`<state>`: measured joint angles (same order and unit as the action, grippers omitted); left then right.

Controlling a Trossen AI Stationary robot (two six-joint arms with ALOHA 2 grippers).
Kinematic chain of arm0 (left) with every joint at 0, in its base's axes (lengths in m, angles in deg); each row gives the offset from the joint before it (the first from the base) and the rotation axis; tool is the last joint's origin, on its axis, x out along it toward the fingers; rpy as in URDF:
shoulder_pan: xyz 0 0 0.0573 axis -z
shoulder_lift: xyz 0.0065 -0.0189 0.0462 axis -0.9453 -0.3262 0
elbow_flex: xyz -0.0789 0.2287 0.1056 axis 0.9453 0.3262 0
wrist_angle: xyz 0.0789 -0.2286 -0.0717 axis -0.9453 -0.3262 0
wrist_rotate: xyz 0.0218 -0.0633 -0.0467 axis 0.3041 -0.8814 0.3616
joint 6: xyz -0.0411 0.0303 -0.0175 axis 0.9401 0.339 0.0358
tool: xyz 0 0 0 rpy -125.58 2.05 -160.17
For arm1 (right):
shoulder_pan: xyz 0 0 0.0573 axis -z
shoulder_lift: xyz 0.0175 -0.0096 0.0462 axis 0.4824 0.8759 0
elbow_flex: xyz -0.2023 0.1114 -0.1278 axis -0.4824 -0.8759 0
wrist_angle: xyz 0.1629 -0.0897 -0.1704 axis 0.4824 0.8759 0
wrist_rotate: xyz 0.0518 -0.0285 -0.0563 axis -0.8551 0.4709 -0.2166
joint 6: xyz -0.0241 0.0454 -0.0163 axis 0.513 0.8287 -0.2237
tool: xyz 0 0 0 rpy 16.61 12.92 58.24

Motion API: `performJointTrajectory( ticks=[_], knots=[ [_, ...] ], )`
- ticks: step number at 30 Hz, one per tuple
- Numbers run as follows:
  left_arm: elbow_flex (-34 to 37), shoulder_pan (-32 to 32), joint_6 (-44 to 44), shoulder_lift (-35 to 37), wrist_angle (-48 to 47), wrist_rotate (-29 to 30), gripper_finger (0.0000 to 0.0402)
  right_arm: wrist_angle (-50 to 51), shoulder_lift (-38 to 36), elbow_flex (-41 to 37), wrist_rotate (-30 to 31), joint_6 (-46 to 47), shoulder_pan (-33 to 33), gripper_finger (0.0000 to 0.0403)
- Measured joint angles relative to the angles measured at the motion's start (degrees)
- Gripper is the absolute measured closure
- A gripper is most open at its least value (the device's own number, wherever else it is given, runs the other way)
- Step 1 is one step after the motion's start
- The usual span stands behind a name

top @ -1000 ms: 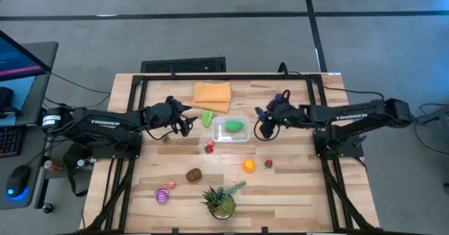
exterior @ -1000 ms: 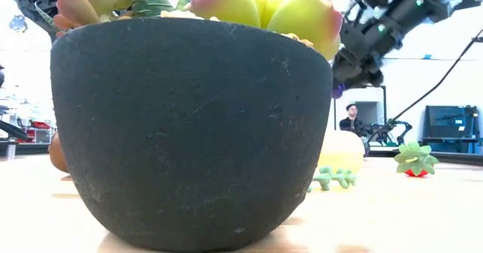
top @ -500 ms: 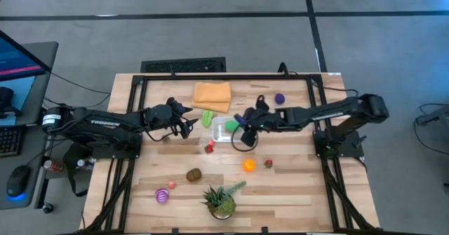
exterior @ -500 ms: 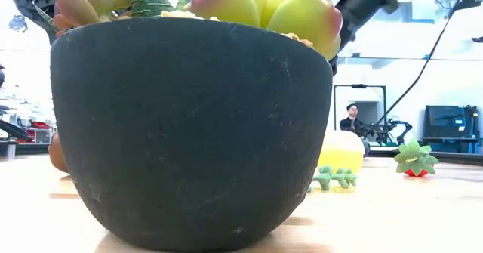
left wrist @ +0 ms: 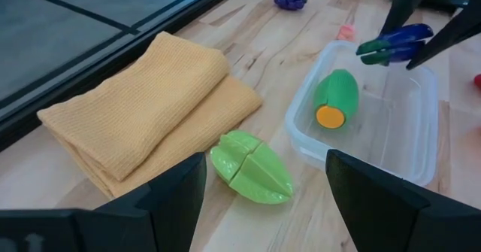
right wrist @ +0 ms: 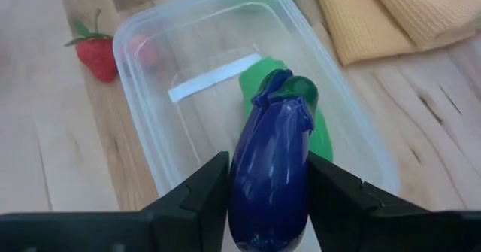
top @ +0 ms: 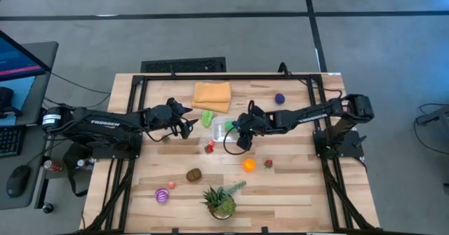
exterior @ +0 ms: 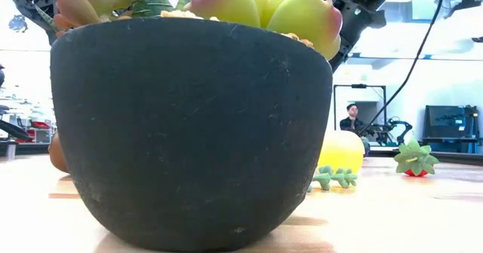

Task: Pick and placing Produce into tupperware
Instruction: Put the violet eggplant into the transparent container, then put the left red strawberry into the transparent container

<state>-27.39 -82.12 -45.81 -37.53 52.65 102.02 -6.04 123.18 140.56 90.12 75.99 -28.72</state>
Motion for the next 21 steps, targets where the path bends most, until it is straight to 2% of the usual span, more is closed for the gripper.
performJointTrajectory(
  ticks=[9, 21],
  knots=[
    [0.0, 0.0, 0.0, 0.0, -0.02, 0.0, 0.0136, 0.44, 0.0, 0.0, -1.95, 0.0, 0.0, 0.0227],
    [0.0, 0.0, -0.77, 0.0, -0.09, -0.31, 0.0136, 0.69, -0.05, 0.0, -1.97, -0.17, -0.02, 0.0149]
  ],
)
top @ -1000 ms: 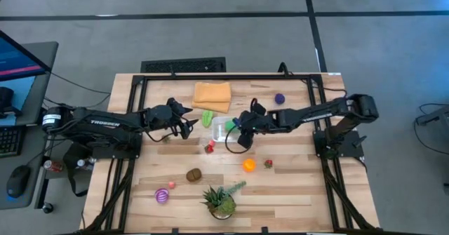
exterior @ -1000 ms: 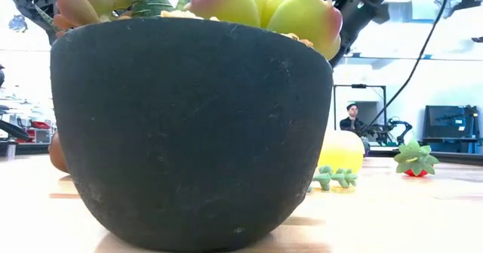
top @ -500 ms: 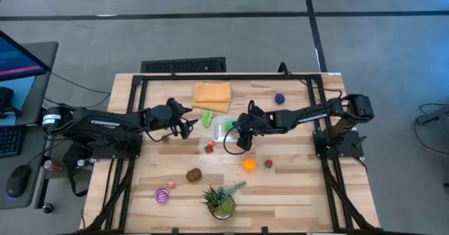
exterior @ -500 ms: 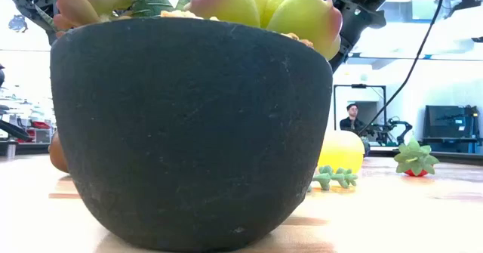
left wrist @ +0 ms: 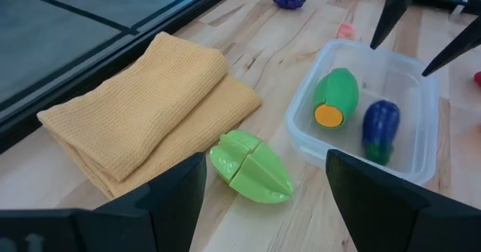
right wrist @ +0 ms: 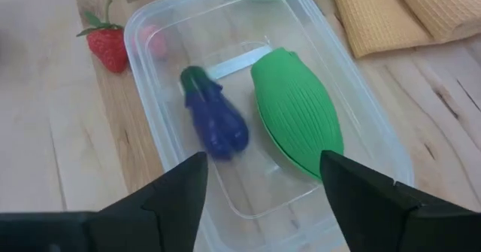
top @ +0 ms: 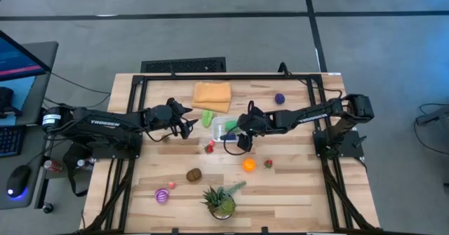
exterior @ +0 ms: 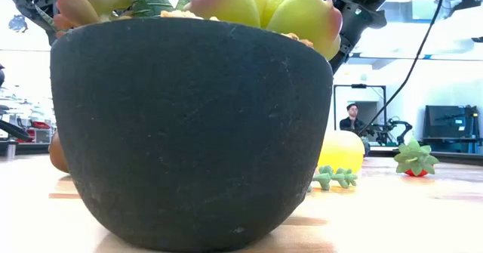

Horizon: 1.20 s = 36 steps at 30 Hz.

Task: Pick and placing Produce into tupperware
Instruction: Put the left red strawberry into the transparent container

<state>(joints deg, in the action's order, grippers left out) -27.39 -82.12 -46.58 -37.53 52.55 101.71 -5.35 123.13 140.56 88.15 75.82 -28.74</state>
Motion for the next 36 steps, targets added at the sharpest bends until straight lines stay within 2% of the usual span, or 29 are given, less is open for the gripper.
performJointTrajectory(
  ticks=[10, 15, 19, 25, 28, 32, 36],
  knots=[
    [0.0, 0.02, -3.03, 0.0, -0.15, -9.69, 0.0136, 1.68, -4.01, 0.0, 0.02, -5.76, 0.02, 0.0147],
    [0.0, 0.09, -3.4, 0.0, -0.36, -11.67, 0.0136, 4.5, -7.88, 0.0, 0.03, -10.26, 0.0, 0.0147],
    [0.02, 0.09, -3.4, 0.0, -1.3, -11.14, 0.0136, 10.97, -10.84, 0.0, 0.66, -10.8, 0.33, 0.0147],
    [0.02, -0.47, -0.33, 0.0, -0.02, -0.91, 0.0136, 18.15, -13.72, 0.0, 0.81, -9.82, 1.57, 0.0147],
    [0.02, -1.63, 1.65, 0.0, -0.32, -0.18, 0.0136, 19.76, -14.14, 0.0, 0.8, -9.73, 2.03, 0.0147],
    [-1.57, -2.67, 3.56, 0.0, -7.93, -5.64, 0.0136, 21.43, -14.27, 0.0, 0.79, -9.82, 2.29, 0.0147],
    [-5.88, -2.24, 7.38, 0.0, -21.4, -7.16, 0.0136, 23.19, -14.27, 0.0, 0.74, -11.02, 2.29, 0.0147]
  ],
)
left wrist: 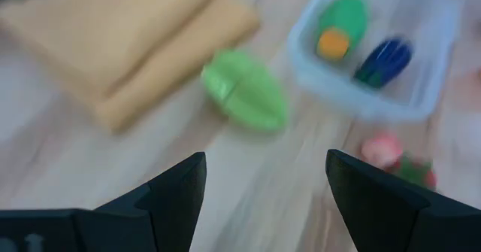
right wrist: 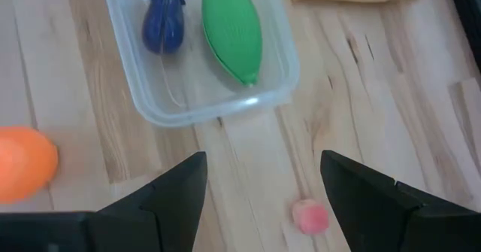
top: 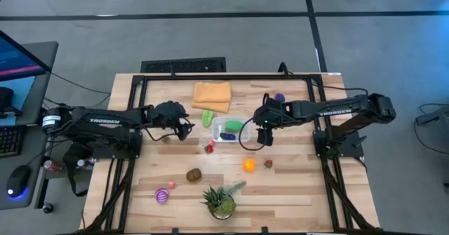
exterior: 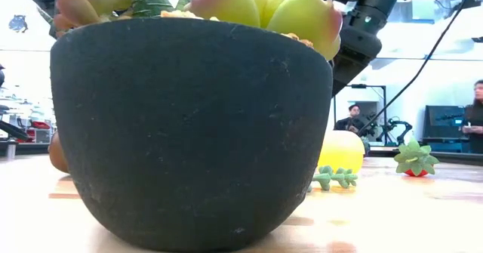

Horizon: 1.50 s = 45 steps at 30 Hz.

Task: Pick and placing Produce into tupperware
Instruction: Put the left red strawberry into the transparent container

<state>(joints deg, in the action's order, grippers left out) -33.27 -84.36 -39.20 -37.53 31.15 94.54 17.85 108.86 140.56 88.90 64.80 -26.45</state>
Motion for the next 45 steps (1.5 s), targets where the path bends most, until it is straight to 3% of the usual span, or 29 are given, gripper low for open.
performJointTrajectory(
  ticks=[9, 14, 20, 29, 45],
  knots=[
    [-12.89, 5.92, 6.6, 0.0, -29.84, 2.64, 0.0136, -1.01, 0.0, -0.44, -0.06, -1.9, 0.0, 0.0147],
    [-16.6, 8.96, 12.13, 0.0, -44.22, 3.7, 0.0136, -1.85, 0.0, -2.96, -0.09, -2.36, 0.0, 0.0147],
    [-16.26, 9.61, 13.33, -0.57, -47.99, 4.22, 0.0136, -2.55, 0.0, -4.22, -0.09, -2.24, 0.0, 0.0147],
    [-16.15, 13.19, -4.61, -4.9, -52.98, 3.19, 0.0136, -2.92, 0.0, -4.22, -0.15, -1.87, -1.79, 0.0147],
    [-16.15, 14.11, -7.11, -15.68, -55.51, 1.6, 0.0136, -6.36, 0.0, -4.24, -0.13, -0.63, -3.39, 0.0147]
  ],
)
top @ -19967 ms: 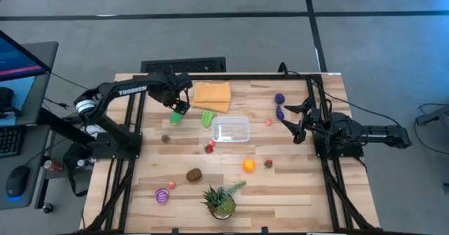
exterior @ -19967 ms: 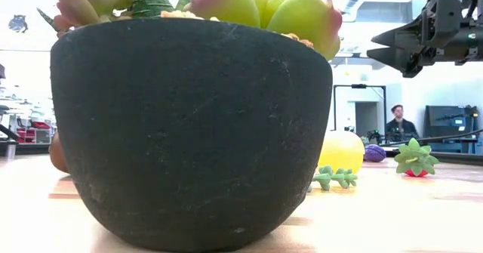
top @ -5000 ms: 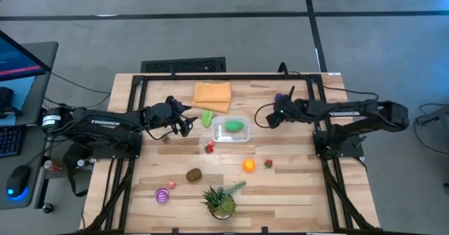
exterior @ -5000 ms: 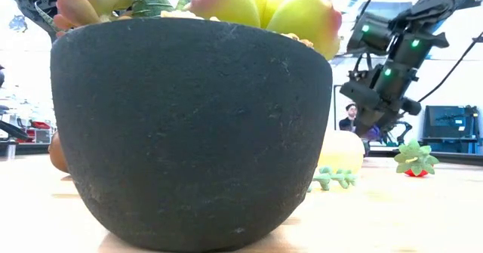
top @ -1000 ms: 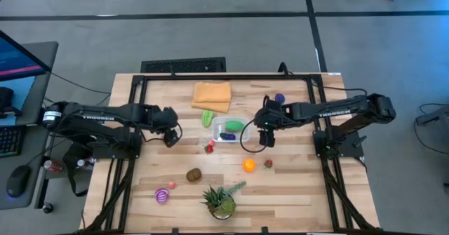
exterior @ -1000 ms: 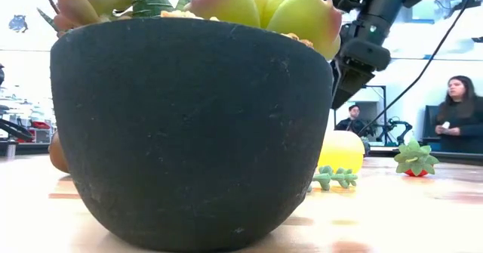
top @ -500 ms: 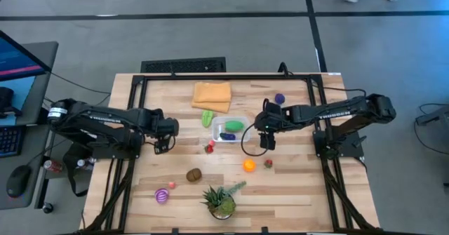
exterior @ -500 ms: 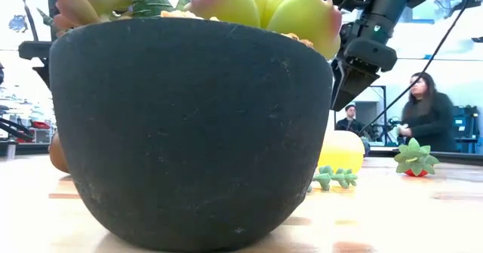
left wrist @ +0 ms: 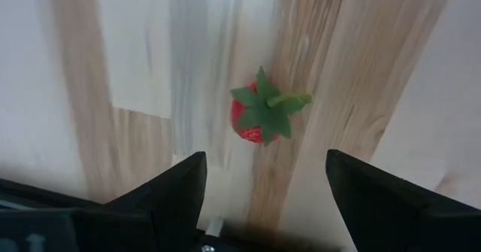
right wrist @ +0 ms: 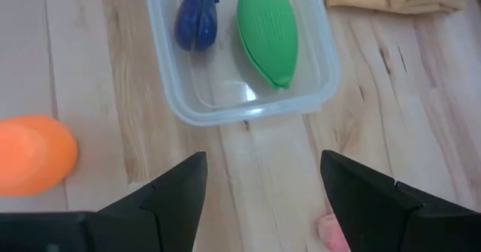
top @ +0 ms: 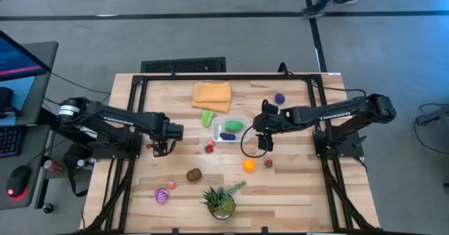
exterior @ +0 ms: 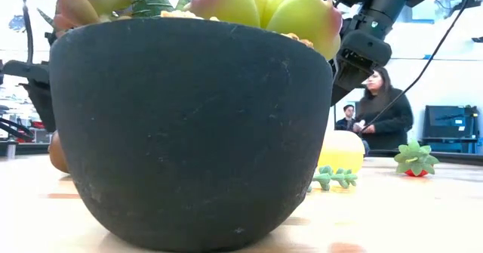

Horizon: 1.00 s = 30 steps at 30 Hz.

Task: Pick and placing Produce into tupperware
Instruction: Put the left red strawberry into the transparent container

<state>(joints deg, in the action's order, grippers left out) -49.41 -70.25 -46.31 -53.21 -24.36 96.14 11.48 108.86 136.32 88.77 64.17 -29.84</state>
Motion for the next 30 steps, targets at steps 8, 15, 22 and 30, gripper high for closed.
performJointTrajectory(
  ticks=[8, 15, 22, 30],
  knots=[
    [-0.01, -0.04, 0.05, -3.54, -0.42, 0.28, 0.0143, -0.41, 0.0, 0.0, 0.0, -0.02, -1.8, 0.0147],
    [0.0, -0.07, 0.76, -3.58, -0.43, 1.43, 0.0159, -1.43, 0.0, 0.0, 0.02, -0.06, -2.4, 0.0147],
    [-0.01, -0.07, 1.93, -3.58, 0.75, 2.54, 0.0161, -1.7, 0.0, 0.0, 0.02, -0.04, -2.4, 0.0147],
    [-0.02, -0.07, 2.14, -3.58, 2.75, 2.97, 0.0161, -1.86, 0.0, 0.0, 0.02, 0.41, -2.4, 0.0147]
  ],
)
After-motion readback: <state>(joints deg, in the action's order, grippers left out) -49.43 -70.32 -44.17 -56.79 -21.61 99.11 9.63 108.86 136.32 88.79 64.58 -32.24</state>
